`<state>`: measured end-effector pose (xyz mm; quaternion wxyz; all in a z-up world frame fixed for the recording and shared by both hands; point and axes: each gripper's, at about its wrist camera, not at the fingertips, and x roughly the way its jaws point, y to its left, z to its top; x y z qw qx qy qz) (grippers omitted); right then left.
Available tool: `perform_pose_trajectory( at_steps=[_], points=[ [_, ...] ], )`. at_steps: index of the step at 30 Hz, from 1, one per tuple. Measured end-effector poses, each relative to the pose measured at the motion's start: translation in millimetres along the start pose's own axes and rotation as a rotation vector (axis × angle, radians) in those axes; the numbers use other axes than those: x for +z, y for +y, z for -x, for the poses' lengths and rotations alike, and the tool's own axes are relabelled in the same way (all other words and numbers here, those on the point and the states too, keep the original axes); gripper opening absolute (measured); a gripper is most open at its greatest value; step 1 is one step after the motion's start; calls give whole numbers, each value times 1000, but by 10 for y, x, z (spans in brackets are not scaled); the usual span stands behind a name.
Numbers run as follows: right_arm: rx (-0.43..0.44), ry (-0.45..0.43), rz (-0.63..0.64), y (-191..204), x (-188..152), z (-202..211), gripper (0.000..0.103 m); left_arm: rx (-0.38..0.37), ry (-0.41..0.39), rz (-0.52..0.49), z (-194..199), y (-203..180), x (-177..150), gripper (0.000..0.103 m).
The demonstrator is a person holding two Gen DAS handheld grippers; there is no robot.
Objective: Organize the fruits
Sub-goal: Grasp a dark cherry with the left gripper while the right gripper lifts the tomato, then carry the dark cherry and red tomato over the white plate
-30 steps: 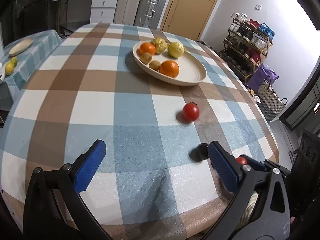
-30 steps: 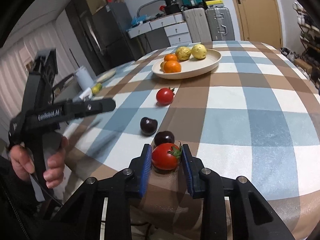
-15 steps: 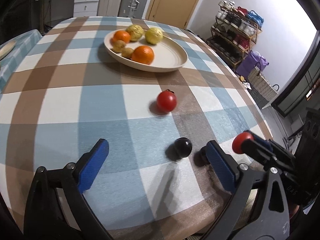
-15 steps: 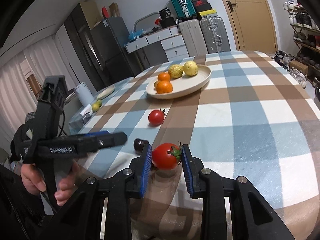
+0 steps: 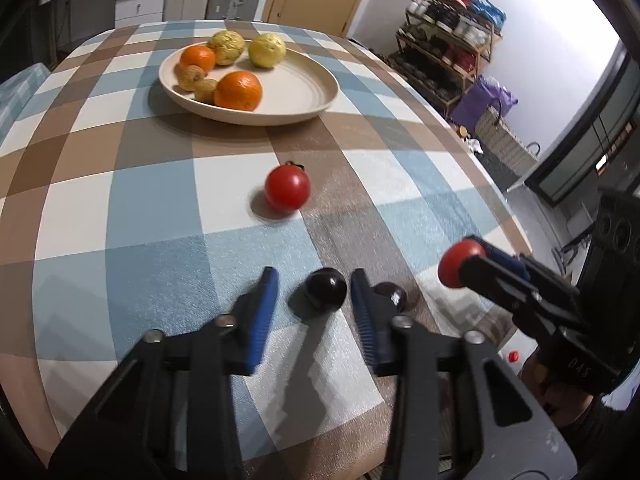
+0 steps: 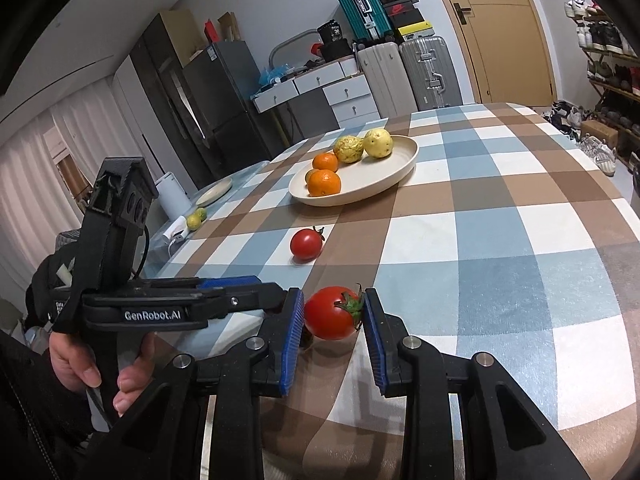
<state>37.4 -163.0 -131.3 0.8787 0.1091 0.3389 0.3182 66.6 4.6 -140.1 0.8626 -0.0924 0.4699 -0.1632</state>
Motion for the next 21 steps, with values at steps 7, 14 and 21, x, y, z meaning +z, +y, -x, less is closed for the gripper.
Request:
perform_pose_trajectory(
  at_steps=[7,14,21],
  points=[
    [-3,2,0,-11,5,5,30,-6,-17,-37,21,-53,-31,20],
    [1,-2,6,-28,7,19,30,-1,-26,-45,66,-44,-29,20],
    [11,-4,13,-33,74,-17,30,-14,-45,-40,150,12,53,20]
  ],
)
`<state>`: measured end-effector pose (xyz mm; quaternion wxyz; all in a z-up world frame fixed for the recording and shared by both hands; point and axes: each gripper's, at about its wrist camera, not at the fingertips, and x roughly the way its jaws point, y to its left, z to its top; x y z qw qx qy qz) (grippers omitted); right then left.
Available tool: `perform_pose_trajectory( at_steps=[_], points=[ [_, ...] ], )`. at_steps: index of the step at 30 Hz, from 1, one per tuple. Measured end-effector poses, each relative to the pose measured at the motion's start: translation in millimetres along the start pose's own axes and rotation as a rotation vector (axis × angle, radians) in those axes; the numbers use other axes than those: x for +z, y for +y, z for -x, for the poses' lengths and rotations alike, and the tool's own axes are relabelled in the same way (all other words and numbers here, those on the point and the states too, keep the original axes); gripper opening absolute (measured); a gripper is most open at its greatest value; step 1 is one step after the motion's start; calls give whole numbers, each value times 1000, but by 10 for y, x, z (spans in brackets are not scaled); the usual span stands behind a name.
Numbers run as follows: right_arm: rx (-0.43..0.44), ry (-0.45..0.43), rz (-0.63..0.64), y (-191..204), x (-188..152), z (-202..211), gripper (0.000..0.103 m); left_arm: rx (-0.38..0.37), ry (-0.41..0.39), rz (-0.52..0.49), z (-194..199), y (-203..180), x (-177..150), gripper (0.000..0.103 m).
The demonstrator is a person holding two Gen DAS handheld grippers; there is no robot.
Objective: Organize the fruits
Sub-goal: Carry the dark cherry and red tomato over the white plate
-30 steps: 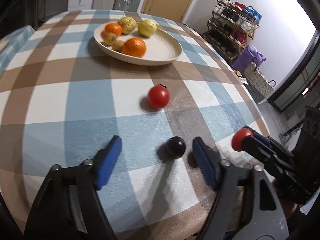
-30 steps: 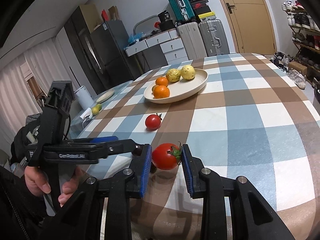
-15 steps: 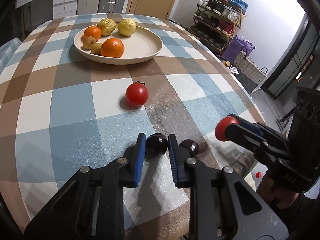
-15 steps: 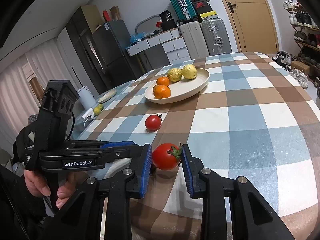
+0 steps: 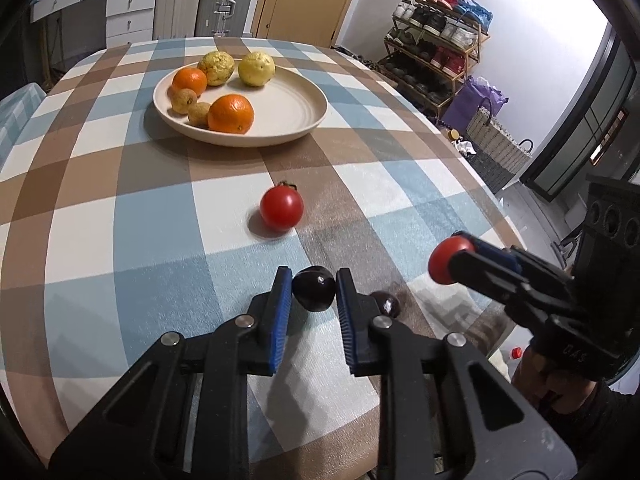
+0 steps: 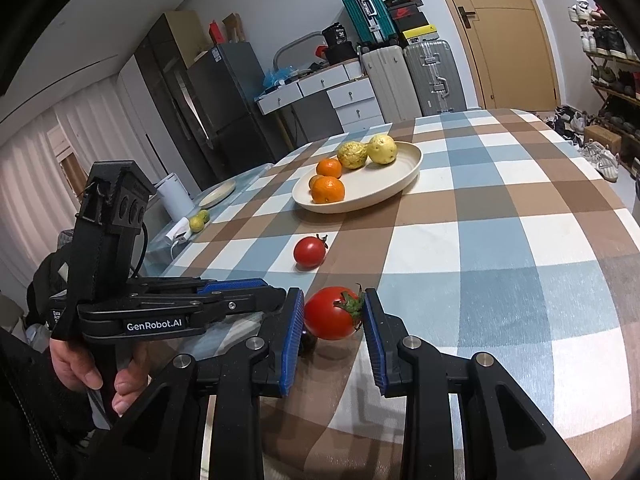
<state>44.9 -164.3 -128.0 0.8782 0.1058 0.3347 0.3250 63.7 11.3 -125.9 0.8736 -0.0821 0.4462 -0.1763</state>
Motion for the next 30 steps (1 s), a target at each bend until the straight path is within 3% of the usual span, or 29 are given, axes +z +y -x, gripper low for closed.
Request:
perform_pose_trajectory(
  at_steps=[6,17,30],
  points=[
    [15,21,-11,-27,75,-127,30,5,-34,0,90,84,162,20],
    [76,23,-37,-113,537,-466,30,-5,-91,-7,116,251,809,20],
    [70,60,-20,-238,1169,-1033,30,3,-103,6,-209,524,1562,20]
  ],
)
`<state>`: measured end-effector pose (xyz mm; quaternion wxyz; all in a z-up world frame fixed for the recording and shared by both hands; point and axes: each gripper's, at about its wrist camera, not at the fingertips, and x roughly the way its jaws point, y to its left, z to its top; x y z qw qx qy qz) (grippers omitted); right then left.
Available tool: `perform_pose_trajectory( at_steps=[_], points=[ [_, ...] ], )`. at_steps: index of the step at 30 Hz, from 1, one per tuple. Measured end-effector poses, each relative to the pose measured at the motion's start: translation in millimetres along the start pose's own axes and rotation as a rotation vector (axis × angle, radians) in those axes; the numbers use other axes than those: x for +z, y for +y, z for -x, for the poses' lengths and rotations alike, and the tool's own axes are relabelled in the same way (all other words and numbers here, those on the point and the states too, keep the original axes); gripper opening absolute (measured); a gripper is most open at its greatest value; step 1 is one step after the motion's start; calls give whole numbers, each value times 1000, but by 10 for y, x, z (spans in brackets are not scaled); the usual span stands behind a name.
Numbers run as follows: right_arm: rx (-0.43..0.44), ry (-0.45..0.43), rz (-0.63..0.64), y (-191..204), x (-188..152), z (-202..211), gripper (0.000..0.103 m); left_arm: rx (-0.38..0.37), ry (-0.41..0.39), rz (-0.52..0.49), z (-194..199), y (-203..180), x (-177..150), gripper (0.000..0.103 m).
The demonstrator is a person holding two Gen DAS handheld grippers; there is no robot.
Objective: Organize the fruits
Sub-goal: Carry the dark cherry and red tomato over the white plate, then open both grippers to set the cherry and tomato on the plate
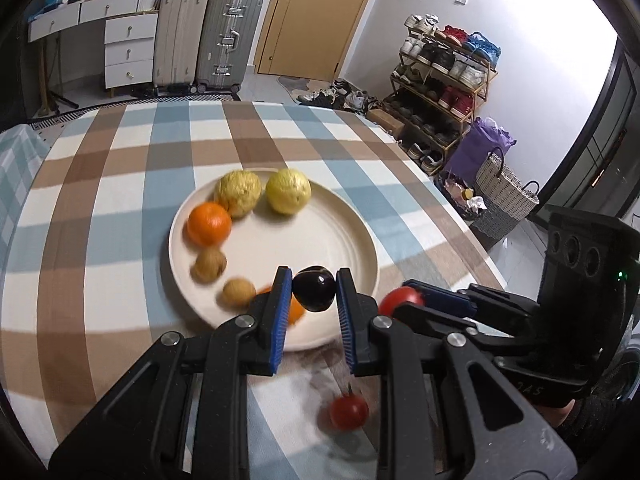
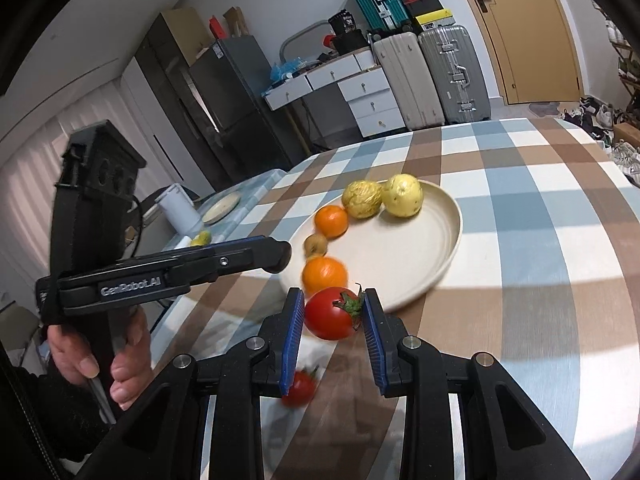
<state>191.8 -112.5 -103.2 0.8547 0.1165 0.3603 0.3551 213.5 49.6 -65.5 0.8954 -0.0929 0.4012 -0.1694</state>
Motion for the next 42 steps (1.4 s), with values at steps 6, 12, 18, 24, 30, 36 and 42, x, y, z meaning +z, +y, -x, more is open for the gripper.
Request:
perform_pose_trajectory(
  at_steps=[6,12,18,24,30,36,42],
  points=[
    [18,17,-9,-106,265,-284,30,0,12,54,-289,207,274,20],
    [20,44,-8,-233,465,-582,27,7,37,94,-581,407,421,20],
    [29,47,-19,-327,539,-703,27,-17,55,122,-798,505,496,20],
    [21,61,-63,-417,503,-699,27,3,98,108,-895,459,463,24],
    [8,33,-78,-403,435,-476,41,38,57,101,-651,396,413,53],
    [-14,-23,-77,-330,314,-73,60,52,27,102,-310,267,293,76],
    [-14,-72,-58,-177,151,279,83,81,11,67,-6,43,60,80]
  ],
)
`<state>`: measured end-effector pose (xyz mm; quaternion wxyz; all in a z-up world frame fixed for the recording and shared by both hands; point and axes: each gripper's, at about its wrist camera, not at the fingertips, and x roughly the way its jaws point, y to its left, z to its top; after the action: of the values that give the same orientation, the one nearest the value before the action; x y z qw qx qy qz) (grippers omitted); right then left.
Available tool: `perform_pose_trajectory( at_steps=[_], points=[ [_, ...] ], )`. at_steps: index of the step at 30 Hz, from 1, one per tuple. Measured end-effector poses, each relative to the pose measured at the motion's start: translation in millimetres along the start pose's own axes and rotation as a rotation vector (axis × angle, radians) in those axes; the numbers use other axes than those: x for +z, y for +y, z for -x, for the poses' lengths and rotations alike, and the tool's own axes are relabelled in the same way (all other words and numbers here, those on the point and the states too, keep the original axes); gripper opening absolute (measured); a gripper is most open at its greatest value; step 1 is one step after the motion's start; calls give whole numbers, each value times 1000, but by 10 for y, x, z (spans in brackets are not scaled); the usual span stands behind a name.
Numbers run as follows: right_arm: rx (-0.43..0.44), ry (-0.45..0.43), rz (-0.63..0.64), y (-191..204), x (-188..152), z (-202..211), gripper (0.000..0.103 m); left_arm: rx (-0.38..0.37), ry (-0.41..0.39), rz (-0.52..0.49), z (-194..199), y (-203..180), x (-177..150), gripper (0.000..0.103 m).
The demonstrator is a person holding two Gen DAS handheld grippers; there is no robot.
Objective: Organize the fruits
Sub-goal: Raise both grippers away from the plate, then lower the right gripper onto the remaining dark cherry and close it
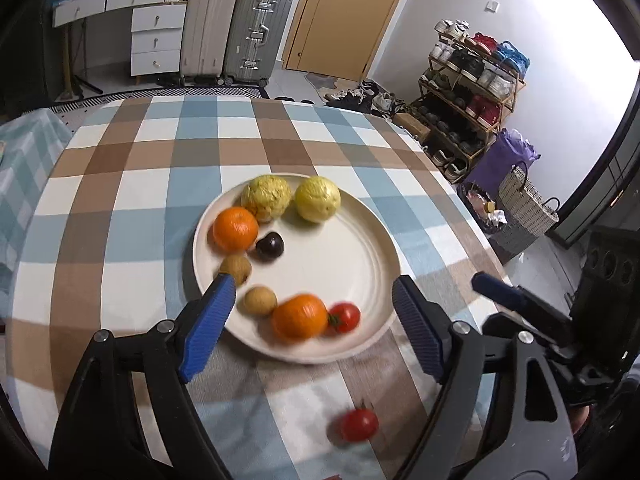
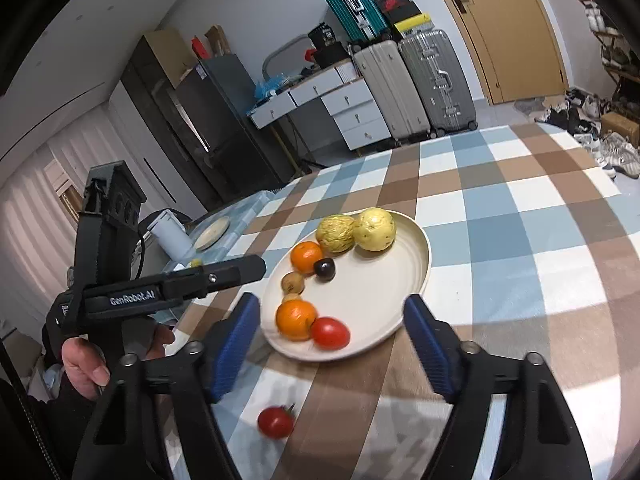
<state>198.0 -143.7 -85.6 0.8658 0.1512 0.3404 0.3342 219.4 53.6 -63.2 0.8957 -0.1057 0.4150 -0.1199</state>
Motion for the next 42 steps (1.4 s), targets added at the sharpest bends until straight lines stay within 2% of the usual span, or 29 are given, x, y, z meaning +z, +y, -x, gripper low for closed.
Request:
perform_pose_trajectory(
  at_steps=[1,6,11,15,19,23,26,30,37,42],
  points=[
    [-2,-12,12,44,-37,74,87,9,-3,-5,66,-43,-61,82],
    [-8,-30,39,192,-172,271,93,64,-13,-26,260,-181,-277,88],
    [-10,-42,56,315,-323,439,98,71,-32,-42,466,-283,-504,100],
    [-22,-45,84,391,-447,555,100,71,-42,-36,598,-322,-663,102],
    [-15,-44,97,454,-592,670,102,136,-40,3,658,-278,-860,102],
    [-29,-43,130,525,-758,746,103,105,-25,74,685,-156,-1066,102],
    [-23,-23,155,576,-895,771,103,140,-38,83,721,-120,-1218,102],
    [-26,15,149,607,-1071,749,103,164,-60,107,780,-62,-1374,102],
    [-33,77,154,683,-1379,638,103,172,-32,135,780,10,-1617,102],
    [-50,95,146,681,-1453,571,103,163,-22,138,773,12,-1699,102]
  ],
)
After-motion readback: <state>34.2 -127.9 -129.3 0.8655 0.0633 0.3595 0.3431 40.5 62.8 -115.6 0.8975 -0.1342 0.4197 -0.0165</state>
